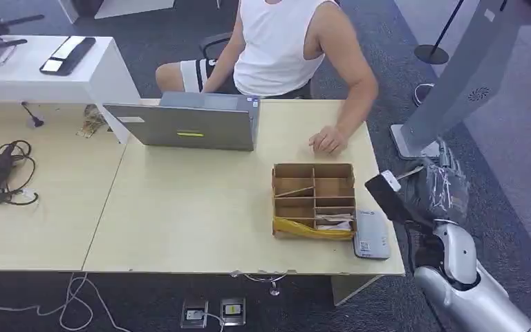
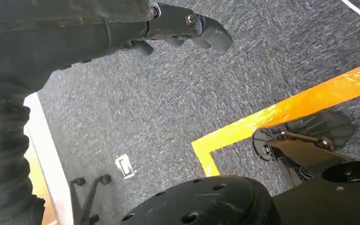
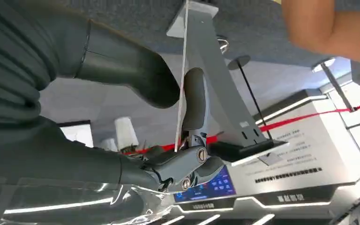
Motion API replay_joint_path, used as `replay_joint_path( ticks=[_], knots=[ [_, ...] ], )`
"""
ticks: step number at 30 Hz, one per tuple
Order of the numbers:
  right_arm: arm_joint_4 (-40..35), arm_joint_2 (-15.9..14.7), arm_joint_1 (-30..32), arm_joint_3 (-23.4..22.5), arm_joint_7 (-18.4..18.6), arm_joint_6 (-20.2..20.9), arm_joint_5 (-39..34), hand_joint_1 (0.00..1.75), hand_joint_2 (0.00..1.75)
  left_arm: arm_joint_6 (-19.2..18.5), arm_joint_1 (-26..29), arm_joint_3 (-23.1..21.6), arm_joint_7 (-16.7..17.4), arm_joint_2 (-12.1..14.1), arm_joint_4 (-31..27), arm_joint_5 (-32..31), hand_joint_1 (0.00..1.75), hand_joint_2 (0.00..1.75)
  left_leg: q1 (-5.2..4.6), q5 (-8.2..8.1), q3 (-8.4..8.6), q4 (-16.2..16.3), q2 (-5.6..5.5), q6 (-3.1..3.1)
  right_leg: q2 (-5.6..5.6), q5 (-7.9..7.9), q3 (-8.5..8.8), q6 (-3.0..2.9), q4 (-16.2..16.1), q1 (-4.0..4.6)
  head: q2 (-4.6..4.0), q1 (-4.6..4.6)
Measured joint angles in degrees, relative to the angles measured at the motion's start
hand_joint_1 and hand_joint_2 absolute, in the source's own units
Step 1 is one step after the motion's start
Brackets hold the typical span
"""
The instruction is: Pass the card to the sensor for recognition and then transmit it.
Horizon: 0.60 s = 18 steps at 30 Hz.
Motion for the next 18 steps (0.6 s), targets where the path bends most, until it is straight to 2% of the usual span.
replay_joint_path(
  ticks=[8, 18],
  knots=[
    [-2.1, 0.5, 6.3, -2.0, -1.7, 0.4, 0.5, 1.75, 1.75, 0.0, 0.1, 0.2, -0.1, -0.1, 0.0, 1.7, 0.0, 1.75, 0.0, 0.0, -0.01, 0.0, 0.02, 0.0, 0.01, 0.0, 0.01, 0.0, 0.0, 0.0, 0.0, 0.02],
    [-1.3, 3.1, 9.6, -3.1, -5.4, 3.5, 0.8, 1.75, 1.75, 0.1, 0.1, 0.2, -1.2, -0.2, 0.0, 1.8, 0.0, 1.75, 0.0, 0.0, -0.01, 0.0, 0.02, 0.0, 0.01, 0.0, 0.0, 0.0, 0.0, 0.0, 0.0, 0.02]
  ],
)
